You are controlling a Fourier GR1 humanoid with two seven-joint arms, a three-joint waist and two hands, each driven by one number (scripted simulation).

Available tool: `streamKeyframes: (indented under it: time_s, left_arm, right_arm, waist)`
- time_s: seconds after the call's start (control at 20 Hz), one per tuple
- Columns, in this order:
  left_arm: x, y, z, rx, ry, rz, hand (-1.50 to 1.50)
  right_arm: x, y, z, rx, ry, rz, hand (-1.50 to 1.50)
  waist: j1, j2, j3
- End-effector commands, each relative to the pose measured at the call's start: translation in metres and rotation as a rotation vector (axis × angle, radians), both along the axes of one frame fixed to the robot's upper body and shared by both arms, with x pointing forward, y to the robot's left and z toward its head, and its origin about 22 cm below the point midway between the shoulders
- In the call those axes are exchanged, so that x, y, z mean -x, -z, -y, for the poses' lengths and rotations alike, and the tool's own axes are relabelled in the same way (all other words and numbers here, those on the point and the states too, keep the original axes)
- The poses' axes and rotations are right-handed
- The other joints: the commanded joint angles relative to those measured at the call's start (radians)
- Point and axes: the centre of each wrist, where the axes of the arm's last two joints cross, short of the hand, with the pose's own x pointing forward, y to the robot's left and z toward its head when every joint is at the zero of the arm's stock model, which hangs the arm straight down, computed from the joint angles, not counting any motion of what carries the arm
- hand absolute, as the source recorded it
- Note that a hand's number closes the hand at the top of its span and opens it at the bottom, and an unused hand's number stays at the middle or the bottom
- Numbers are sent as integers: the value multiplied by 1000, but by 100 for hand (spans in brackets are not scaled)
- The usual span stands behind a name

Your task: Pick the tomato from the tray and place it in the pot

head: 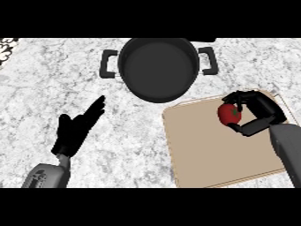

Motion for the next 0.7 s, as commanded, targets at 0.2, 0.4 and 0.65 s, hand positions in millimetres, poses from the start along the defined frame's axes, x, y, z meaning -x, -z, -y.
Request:
streamKeyframes:
  time_s: [0.2, 0.4, 0.65]
  left_arm:
    - [2, 6, 7, -8, 24, 8, 0]
    - [-3, 3, 2, 1, 3, 15, 0]
    - [2, 10, 7, -4, 3, -5, 0]
  right_arm:
    - [-32, -62, 40, 61, -66, 215, 150]
    - [-43, -54, 17, 69, -65, 266, 150]
    - [-55, -83, 29, 159, -54, 372, 150]
  waist:
    - [21, 15, 8]
    - [13, 9, 6]
    - [6, 6, 5]
